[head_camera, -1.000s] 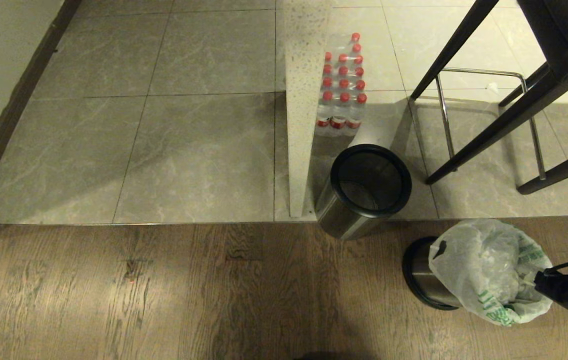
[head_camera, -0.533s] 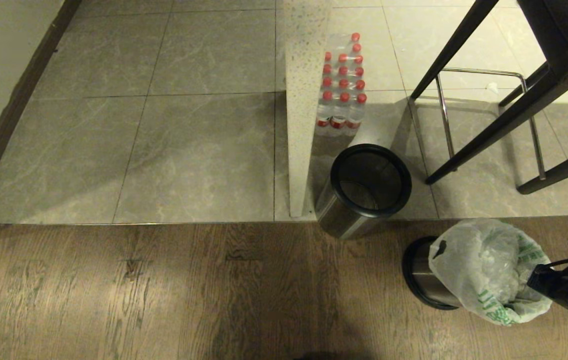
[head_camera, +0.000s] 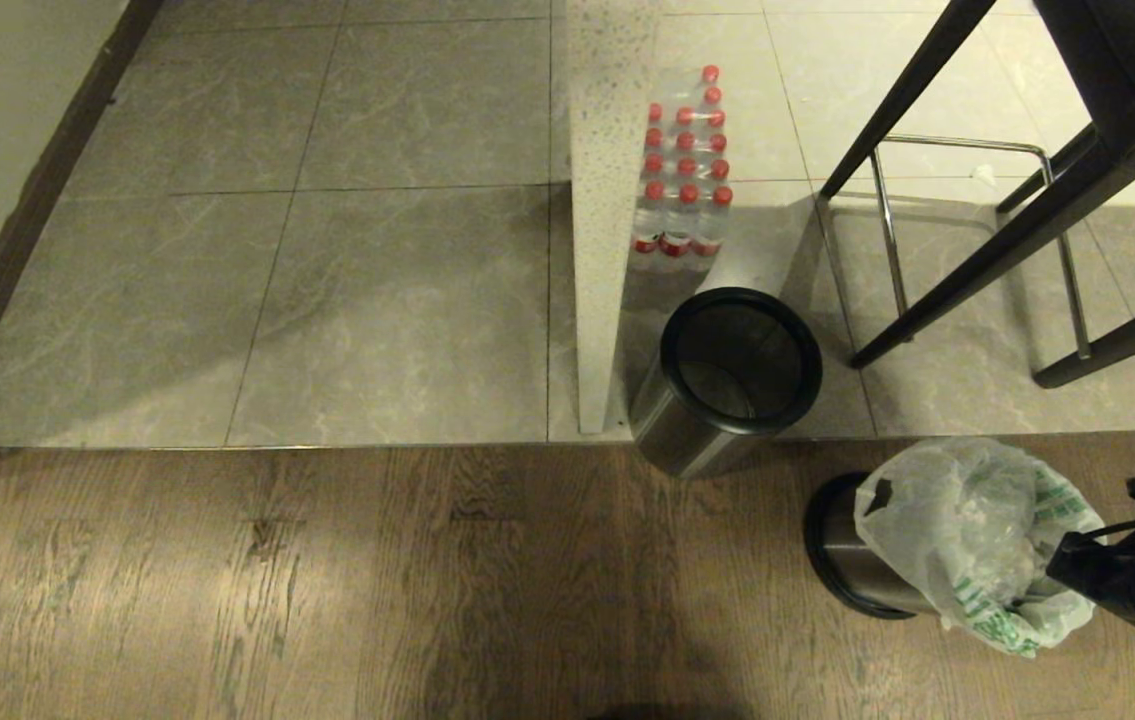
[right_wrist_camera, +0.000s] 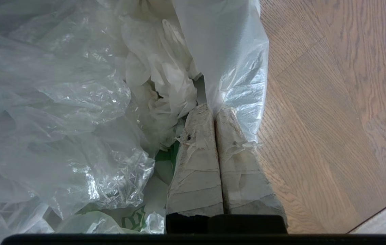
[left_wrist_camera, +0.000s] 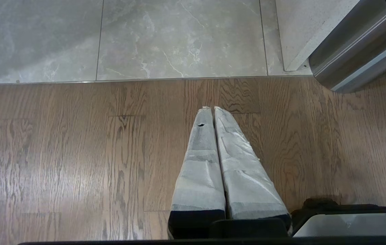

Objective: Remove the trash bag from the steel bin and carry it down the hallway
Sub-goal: Pick up the trash bag

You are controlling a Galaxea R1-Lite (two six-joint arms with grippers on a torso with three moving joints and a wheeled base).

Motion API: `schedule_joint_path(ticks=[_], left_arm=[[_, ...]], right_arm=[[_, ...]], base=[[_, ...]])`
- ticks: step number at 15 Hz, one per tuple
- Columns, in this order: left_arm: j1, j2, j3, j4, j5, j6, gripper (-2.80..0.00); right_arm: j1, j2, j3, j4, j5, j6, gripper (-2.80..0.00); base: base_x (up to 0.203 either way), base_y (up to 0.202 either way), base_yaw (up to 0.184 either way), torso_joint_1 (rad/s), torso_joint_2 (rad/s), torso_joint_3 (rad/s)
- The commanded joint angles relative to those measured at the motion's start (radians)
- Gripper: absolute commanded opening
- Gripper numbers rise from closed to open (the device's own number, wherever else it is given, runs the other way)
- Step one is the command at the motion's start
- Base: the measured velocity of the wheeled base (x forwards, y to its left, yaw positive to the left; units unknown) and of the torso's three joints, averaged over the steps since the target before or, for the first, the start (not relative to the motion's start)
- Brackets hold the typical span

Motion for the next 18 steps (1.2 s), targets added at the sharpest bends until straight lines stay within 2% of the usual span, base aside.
schedule_joint_path(ticks=[1,13,18], left_arm=[[0.0,0.001,0.0,0.0,0.0,-0.001,-2.8],[0.001,0.001,0.001,0.0,0.0,-0.001,-2.8],[0.0,0.001,0.0,0.0,0.001,-0.001,-2.8]], right_arm=[[0.0,-0.006,0.004,-0.006,-0.001,0.001,-2.8],[0.04,-0.103,0.027,0.006,-0.002,0.005,-2.8],[0.036,-0.179,0.149,0.021,-0.01,-0.003,-2.8]], base=[[0.0,0.0,0.0,0.0,0.0,0.0],[0.0,0.0,0.0,0.0,0.0,0.0],[0.0,0.0,0.0,0.0,0.0,0.0]])
